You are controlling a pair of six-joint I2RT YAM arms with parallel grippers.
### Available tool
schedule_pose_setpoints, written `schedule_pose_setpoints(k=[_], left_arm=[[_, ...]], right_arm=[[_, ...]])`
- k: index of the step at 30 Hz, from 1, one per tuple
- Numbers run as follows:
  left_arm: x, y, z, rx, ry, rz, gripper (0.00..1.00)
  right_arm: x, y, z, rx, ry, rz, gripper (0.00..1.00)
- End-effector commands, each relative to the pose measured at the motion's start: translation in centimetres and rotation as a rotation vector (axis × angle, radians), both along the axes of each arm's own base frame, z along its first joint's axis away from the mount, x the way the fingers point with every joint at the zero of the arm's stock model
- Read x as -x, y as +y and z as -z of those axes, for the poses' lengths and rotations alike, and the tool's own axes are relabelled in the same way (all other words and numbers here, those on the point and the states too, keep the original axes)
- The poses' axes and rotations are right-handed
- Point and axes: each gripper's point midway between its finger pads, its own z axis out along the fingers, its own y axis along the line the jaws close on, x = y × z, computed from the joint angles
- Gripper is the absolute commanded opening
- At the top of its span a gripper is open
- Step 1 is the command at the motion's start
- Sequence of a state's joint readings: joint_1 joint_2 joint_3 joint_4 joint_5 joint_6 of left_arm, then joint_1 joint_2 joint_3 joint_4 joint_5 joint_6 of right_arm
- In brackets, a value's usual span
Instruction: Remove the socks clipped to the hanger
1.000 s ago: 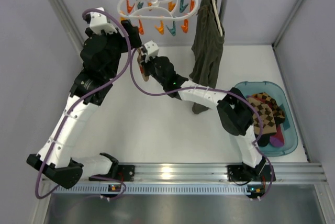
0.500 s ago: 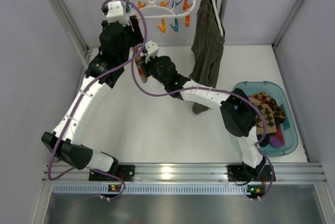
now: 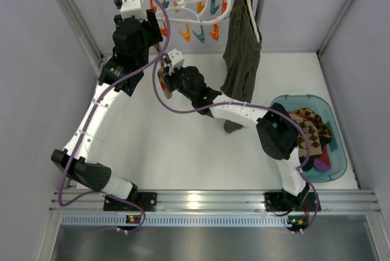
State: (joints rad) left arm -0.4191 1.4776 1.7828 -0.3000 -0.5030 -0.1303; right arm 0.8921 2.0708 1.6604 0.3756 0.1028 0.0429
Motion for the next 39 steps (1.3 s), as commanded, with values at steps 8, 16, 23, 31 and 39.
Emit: schedule_pose_setpoints(k=[8,16,23,31,39], left_arm=[[-1.6,0.4,-0.8,0.001,-0.024,-0.005,0.66],[-3.0,0.3,-0.4,0.004,-0.015,0.0,0.47],[-3.3,0.2,-0.6,0.0,-0.02,-0.004,0.17],[-3.4,0.1,-0.3,0.01,-0.016,-0.002,0.0],[-2.8,0.4,-0.6,0.017,-0.02,-0.006,0.0]], right_arm=[[2.5,0.1,-5.3,-0.065,-0.077,-0.051,0.0],[4.1,0.4,-5.8,-0.077,-0.09,-0.114,0.0],[4.5,0.3,-5.2,-0.075,-0.088,-0.118,0.0],[5.5,-1.1,-4.5,-0.082,-0.091,-0.117,0.0],[5.8,-1.9,-2.7,-0.048,-0.077,-0.103,0.0]])
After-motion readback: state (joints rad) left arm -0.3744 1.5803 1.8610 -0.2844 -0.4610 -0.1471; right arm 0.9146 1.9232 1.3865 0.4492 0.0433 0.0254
